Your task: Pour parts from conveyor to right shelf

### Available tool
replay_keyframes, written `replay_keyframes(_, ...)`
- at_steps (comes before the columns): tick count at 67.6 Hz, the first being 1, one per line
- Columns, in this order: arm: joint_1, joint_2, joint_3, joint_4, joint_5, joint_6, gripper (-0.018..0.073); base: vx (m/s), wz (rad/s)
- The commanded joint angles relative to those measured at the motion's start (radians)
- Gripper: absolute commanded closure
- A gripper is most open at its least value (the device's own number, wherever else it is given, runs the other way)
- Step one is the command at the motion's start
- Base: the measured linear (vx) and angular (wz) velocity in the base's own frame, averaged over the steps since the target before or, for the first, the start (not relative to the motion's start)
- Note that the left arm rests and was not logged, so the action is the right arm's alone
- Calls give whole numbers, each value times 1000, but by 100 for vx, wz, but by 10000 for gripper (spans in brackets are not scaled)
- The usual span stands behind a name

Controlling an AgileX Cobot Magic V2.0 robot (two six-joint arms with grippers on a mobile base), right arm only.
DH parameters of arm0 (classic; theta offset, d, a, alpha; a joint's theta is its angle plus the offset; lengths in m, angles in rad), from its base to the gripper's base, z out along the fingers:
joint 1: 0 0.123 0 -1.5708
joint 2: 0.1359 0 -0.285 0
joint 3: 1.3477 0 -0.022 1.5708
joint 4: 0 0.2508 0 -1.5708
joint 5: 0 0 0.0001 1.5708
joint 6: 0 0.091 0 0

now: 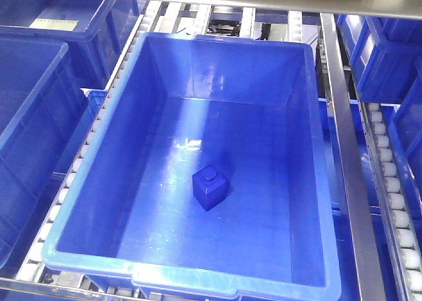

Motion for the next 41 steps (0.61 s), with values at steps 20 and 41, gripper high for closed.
replay_keyframes(20, 0, -16, -3, -29, -123, -19, 565, 0, 0)
replay_keyframes(41, 0, -16, -3, -29, -123, -19, 565, 0, 0)
